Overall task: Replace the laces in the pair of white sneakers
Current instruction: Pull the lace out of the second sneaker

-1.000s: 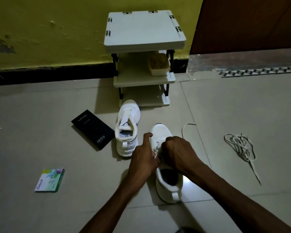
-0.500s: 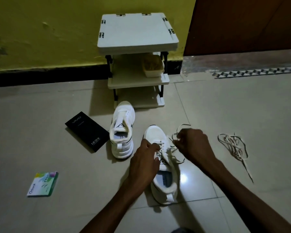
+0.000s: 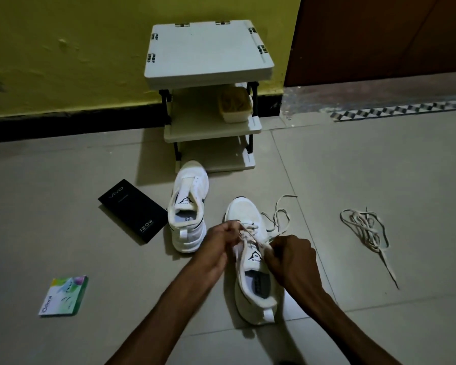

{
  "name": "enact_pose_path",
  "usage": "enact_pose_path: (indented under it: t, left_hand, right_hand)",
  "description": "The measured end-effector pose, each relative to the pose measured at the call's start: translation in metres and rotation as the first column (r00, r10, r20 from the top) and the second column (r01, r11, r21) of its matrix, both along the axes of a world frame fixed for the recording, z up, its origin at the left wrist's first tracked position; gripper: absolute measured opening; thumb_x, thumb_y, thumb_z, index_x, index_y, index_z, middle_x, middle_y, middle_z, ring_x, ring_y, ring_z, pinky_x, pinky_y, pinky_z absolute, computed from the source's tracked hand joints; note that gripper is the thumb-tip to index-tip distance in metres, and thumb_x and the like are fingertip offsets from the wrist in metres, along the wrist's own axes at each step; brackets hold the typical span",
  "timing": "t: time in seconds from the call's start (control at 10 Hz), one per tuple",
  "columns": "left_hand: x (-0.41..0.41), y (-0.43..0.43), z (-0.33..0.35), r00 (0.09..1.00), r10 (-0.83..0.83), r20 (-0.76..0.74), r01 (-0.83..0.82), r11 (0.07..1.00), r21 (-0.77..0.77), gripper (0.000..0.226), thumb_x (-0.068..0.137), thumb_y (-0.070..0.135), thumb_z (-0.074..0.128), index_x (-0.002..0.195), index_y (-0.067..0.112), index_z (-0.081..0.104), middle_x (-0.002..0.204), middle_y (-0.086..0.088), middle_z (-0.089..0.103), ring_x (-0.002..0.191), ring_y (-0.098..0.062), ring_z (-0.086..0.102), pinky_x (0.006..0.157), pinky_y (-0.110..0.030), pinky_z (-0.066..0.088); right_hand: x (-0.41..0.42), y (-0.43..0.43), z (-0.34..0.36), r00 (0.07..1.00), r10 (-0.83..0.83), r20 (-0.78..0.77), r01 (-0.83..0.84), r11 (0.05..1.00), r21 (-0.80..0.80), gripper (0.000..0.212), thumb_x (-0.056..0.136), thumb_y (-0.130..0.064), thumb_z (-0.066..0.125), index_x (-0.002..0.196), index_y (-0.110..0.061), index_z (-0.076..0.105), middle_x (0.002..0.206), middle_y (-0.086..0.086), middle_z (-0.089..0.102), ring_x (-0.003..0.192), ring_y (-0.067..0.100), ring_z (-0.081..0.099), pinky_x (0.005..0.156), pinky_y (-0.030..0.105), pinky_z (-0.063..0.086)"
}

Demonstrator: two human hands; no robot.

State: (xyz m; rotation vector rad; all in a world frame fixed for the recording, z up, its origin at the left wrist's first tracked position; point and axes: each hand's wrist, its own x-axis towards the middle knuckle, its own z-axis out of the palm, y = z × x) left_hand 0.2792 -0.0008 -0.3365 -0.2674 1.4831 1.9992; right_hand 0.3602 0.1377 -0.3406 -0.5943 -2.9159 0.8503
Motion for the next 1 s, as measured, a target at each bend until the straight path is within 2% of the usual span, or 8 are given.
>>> enact_pose_path:
  t: [0.1, 0.3, 0.4, 0.5, 0.6, 0.7, 0.9, 1.0]
  left_hand:
    - [-0.014, -0.009, 0.007, 0.993, -0.033, 0.116, 0.032, 0.999, 0.017, 0.029, 0.095, 0.025, 0.057, 0.074, 0.006, 0.062, 0.073, -0.008, 0.063, 0.075, -0.018, 0.059, 0.081, -0.032, 0.047]
    - [-0.028, -0.002, 0.024, 0.344, -0.912, -0.222, 0.045, 0.252, -0.967, 0.039, 0.091, 0.05, 0.057, 0.064, 0.021, 0.058, 0.072, -0.002, 0.064, 0.08, -0.018, 0.057, 0.07, -0.03, 0.032]
    - [-0.026, 0.014, 0.033, 0.883, -0.296, -0.363, 0.11, 0.884, -0.453, 0.039, 0.1, 0.03, 0.051, 0.065, 0.013, 0.058, 0.048, 0.007, 0.055, 0.051, -0.008, 0.052, 0.068, -0.028, 0.039]
    - [-0.025, 0.001, 0.033, 0.996, -0.06, 0.068, 0.054, 0.994, 0.091, 0.036, 0.101, 0.031, 0.047, 0.073, 0.011, 0.056, 0.042, 0.009, 0.034, 0.036, -0.006, 0.029, 0.047, -0.025, 0.026]
    - [-0.028, -0.015, 0.036, 0.655, -0.706, -0.269, 0.411, 0.631, -0.658, 0.04, 0.098, 0.043, 0.052, 0.073, 0.018, 0.071, 0.046, 0.009, 0.05, 0.041, -0.003, 0.038, 0.048, -0.022, 0.028]
    - [-0.03, -0.012, 0.045, 0.542, -0.68, -0.495, 0.299, 0.706, -0.642, 0.043, 0.092, 0.05, 0.055, 0.065, 0.019, 0.067, 0.06, 0.003, 0.062, 0.053, -0.011, 0.051, 0.061, -0.029, 0.041]
    - [-0.023, -0.012, 0.05, 0.99, 0.141, 0.014, -0.134, 0.896, 0.423, 0.029, 0.098, 0.028, 0.045, 0.077, 0.011, 0.054, 0.083, -0.004, 0.065, 0.074, -0.013, 0.062, 0.076, -0.029, 0.052]
    - [-0.017, -0.02, 0.041, 0.904, -0.24, -0.355, 0.225, 0.971, -0.083, 0.029, 0.1, 0.03, 0.049, 0.086, 0.011, 0.065, 0.077, 0.001, 0.063, 0.057, -0.009, 0.052, 0.06, -0.023, 0.044]
  right_hand:
    - [0.0, -0.003, -0.003, 1.0, -0.018, 0.004, 0.018, 1.0, -0.023, 0.034, 0.086, -0.04, 0.065, 0.06, -0.018, 0.059, 0.046, -0.008, 0.047, 0.044, 0.002, 0.047, 0.043, 0.013, 0.034]
    - [-0.005, -0.011, -0.001, 0.998, -0.006, 0.059, 0.002, 0.997, 0.075, 0.041, 0.086, -0.041, 0.063, 0.055, -0.023, 0.044, 0.048, -0.008, 0.042, 0.047, 0.006, 0.043, 0.046, 0.015, 0.02]
    - [-0.003, -0.012, -0.002, 0.999, -0.02, 0.048, 0.017, 0.998, 0.064, 0.036, 0.085, -0.037, 0.066, 0.056, -0.024, 0.048, 0.05, -0.008, 0.046, 0.047, 0.004, 0.045, 0.046, 0.014, 0.025]
    - [0.001, -0.013, -0.003, 0.999, -0.022, 0.029, 0.022, 0.999, -0.023, 0.028, 0.083, -0.036, 0.068, 0.062, -0.022, 0.058, 0.052, -0.009, 0.051, 0.049, 0.003, 0.049, 0.047, 0.013, 0.029]
    - [0.003, -0.017, -0.008, 0.999, -0.034, 0.004, 0.034, 0.999, -0.03, 0.028, 0.08, -0.037, 0.068, 0.062, -0.017, 0.062, 0.051, -0.003, 0.056, 0.049, 0.008, 0.054, 0.051, 0.026, 0.046]
    - [0.004, -0.017, -0.011, 0.999, -0.043, -0.012, 0.042, 0.998, -0.043, 0.031, 0.081, -0.037, 0.067, 0.058, -0.019, 0.057, 0.048, -0.004, 0.053, 0.045, 0.007, 0.051, 0.048, 0.022, 0.042]
    - [0.001, -0.016, -0.007, 1.0, -0.017, -0.006, 0.016, 0.997, -0.073, 0.033, 0.082, -0.038, 0.07, 0.057, -0.024, 0.053, 0.048, -0.009, 0.047, 0.045, 0.004, 0.047, 0.045, 0.013, 0.025]
    - [0.0, -0.017, -0.005, 1.0, -0.012, 0.003, 0.012, 0.999, -0.039, 0.039, 0.083, -0.039, 0.069, 0.053, -0.025, 0.046, 0.046, -0.009, 0.042, 0.044, 0.004, 0.042, 0.044, 0.015, 0.023]
